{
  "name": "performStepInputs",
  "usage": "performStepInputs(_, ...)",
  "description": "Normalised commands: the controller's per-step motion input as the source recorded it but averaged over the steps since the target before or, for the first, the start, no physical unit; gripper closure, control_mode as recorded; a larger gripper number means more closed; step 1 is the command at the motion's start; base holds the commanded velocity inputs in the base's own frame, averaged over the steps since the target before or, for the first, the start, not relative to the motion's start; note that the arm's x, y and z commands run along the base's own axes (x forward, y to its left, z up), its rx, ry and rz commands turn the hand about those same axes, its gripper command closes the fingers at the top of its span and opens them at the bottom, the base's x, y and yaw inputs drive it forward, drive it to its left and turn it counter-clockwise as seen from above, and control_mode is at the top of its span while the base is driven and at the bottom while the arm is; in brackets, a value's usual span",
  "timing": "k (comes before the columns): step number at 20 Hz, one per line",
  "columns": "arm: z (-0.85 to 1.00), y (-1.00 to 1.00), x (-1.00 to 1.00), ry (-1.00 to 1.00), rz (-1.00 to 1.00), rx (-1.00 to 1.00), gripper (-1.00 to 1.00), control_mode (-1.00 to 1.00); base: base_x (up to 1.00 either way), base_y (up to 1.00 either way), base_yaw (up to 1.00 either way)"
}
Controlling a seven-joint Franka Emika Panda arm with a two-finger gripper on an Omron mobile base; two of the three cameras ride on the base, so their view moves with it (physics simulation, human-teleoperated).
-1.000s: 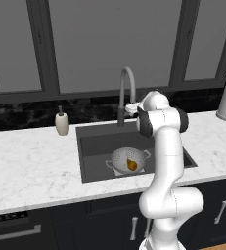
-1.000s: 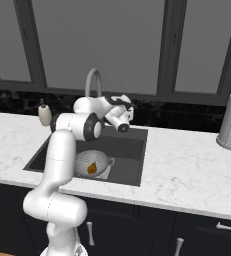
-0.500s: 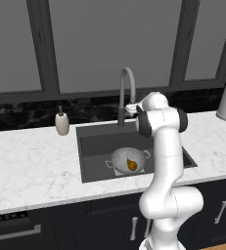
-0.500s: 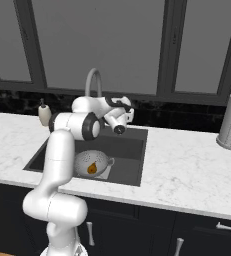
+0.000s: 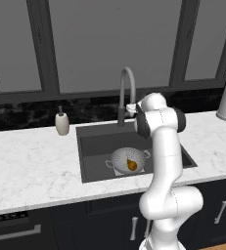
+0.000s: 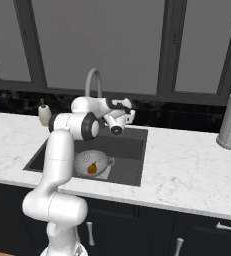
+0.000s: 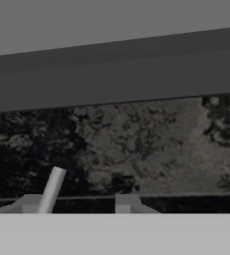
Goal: Put the colander in the sink, put the pear in the colander, and turn on the sink faucet and pour water over the colander.
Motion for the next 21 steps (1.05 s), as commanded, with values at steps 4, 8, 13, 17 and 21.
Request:
performStepInputs(4, 0.00, -0.72, 0.10, 0.04, -0.09, 0.01, 1.00, -1.00, 0.00, 0.00, 0.00)
performStepInputs(8, 0.00, -0.71, 0.09, 0.05, -0.08, 0.00, 1.00, -1.00, 0.00, 0.00, 0.00)
performStepInputs(13, 0.00, -0.67, 0.05, 0.03, -0.08, 0.00, 1.00, -1.00, 0.00, 0.00, 0.00)
performStepInputs(17, 0.02, -0.37, 0.00, 0.00, -0.02, 0.05, 1.00, -1.00, 0.00, 0.00, 0.00)
performStepInputs(21, 0.02, -0.24, 0.00, 0.00, 0.00, 0.04, 1.00, -1.00, 0.00, 0.00, 0.00)
